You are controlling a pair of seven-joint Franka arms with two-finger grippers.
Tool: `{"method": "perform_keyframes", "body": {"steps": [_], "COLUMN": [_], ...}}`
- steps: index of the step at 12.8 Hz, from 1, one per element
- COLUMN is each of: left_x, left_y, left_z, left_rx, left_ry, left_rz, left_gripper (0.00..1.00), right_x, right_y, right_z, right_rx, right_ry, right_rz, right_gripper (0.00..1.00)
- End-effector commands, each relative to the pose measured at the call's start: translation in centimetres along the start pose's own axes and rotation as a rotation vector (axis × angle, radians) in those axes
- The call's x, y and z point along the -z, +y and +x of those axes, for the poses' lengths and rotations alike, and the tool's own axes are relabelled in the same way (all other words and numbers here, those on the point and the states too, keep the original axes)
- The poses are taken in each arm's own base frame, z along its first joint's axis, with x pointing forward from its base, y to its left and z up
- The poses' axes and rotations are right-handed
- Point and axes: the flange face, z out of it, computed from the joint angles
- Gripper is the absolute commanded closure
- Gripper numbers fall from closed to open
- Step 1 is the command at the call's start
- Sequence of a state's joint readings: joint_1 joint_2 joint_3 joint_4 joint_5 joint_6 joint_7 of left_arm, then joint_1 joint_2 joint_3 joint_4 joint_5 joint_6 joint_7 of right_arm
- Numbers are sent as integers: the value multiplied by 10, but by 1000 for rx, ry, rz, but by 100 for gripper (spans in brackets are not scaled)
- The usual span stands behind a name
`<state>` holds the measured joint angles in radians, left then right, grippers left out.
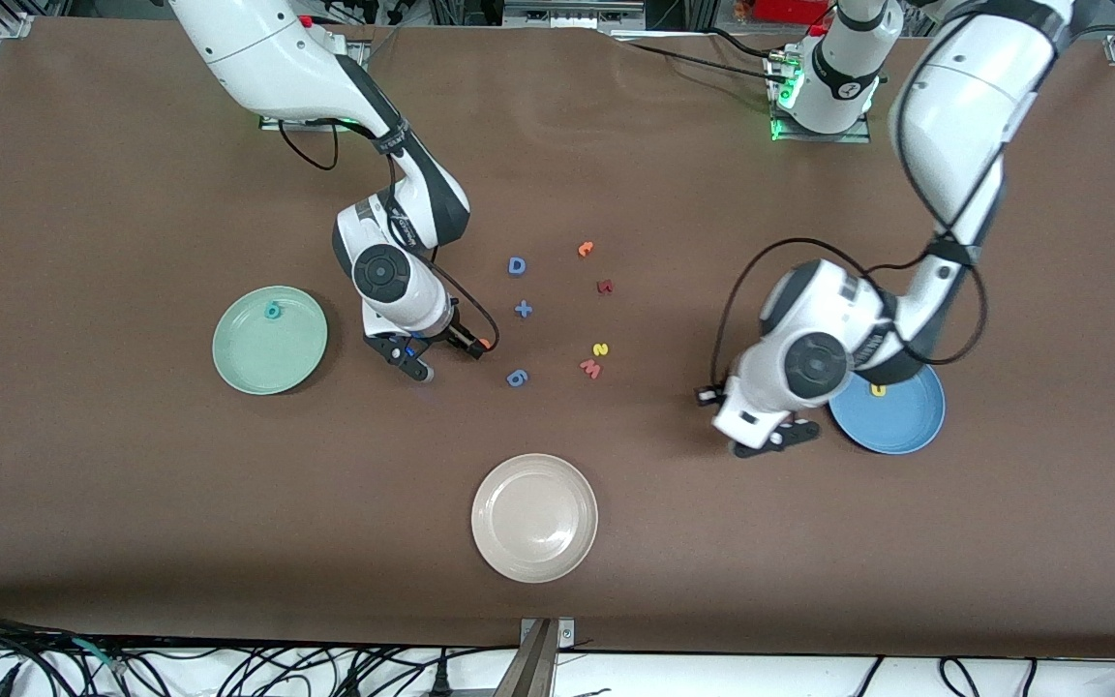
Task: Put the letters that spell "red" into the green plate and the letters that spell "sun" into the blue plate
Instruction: 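Drop the u on the blue plate while the right gripper grasps the r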
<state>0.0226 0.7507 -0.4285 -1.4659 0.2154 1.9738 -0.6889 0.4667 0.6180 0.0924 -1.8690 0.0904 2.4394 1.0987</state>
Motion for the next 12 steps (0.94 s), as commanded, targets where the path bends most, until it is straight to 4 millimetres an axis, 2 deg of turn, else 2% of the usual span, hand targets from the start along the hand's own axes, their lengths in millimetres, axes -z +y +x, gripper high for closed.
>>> {"method": "perform_keyframes", "body": {"steps": [1,4,6,10,11,12], "left_x": [17,14,12,4,1,-4], "left_y": [-52,-117,-149,-193,-201,-203], "left_z": [26,54,66,75,76,73], "left_rx": [-82,-142,-149,-189,-208,-215], "left_ry": [-31,-38,-28,-61,-72,-88], "left_rz": [35,49,84,90,118,138], "left_gripper": [93,92,92,87,80,63], "right_x": [15,7,1,-2,-2,-6], "right_y": [-2,6,9,11,10,11], "right_z": [2,2,6,5,4,4], "right_rx": [2,46,41,42,41,30], "right_ry": [-10,-19,-22,-24,-26,-30], "right_rz": [5,-27,-37,-43,-42,-43], "right_gripper": [6,6,7,13,17,19]}}
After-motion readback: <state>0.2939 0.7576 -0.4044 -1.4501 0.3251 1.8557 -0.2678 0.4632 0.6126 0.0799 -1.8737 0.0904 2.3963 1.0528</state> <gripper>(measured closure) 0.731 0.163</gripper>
